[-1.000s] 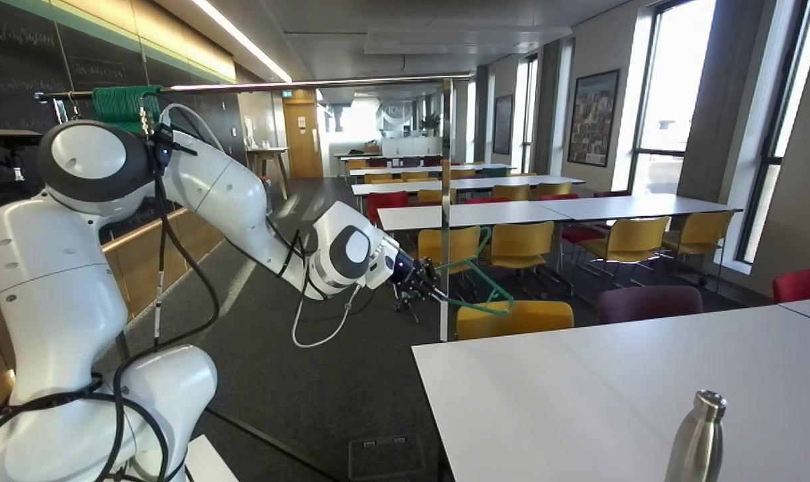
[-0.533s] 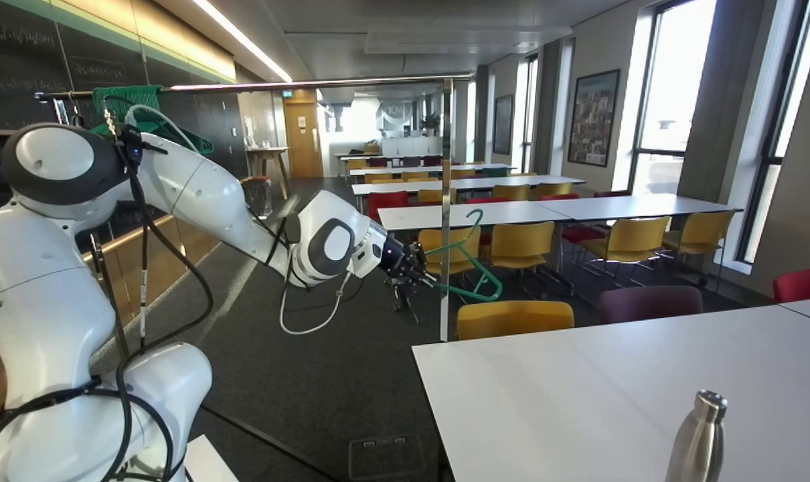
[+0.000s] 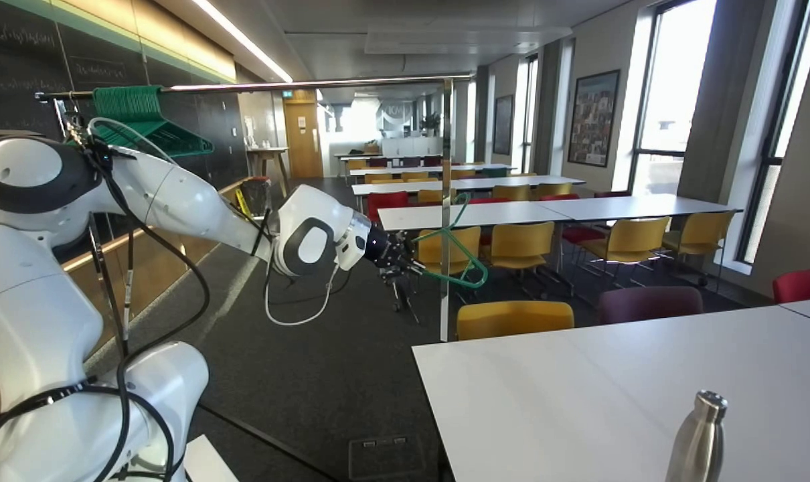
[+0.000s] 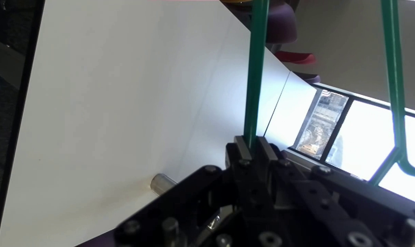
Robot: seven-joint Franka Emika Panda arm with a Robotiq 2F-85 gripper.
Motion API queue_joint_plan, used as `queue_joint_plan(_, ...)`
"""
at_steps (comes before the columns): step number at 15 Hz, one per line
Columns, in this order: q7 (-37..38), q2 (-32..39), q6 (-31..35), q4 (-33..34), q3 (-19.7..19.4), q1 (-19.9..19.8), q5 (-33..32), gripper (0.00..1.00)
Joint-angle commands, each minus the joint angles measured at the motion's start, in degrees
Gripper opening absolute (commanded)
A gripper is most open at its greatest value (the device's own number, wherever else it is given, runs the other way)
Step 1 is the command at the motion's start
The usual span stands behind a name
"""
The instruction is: Put the coat hanger on the hook
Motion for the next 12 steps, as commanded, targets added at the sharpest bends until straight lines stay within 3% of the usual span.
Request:
queue_joint_plan(1,-3.61,0.95,-0.22,-0.02,1.1,-0.4,4.72,0.09)
queue_joint_plan(9,-4.41,1.53,-0.26,-0.6,1.05,-0.3,5.49,0.09)
queue_joint_plan(10,-4.39,3.21,0.65,-0.2,1.4,-1.43,5.03,0.02)
queue_joint_plan(12,-5.03,7.4,2.1,1.73,1.53,-3.02,4.59,0.02)
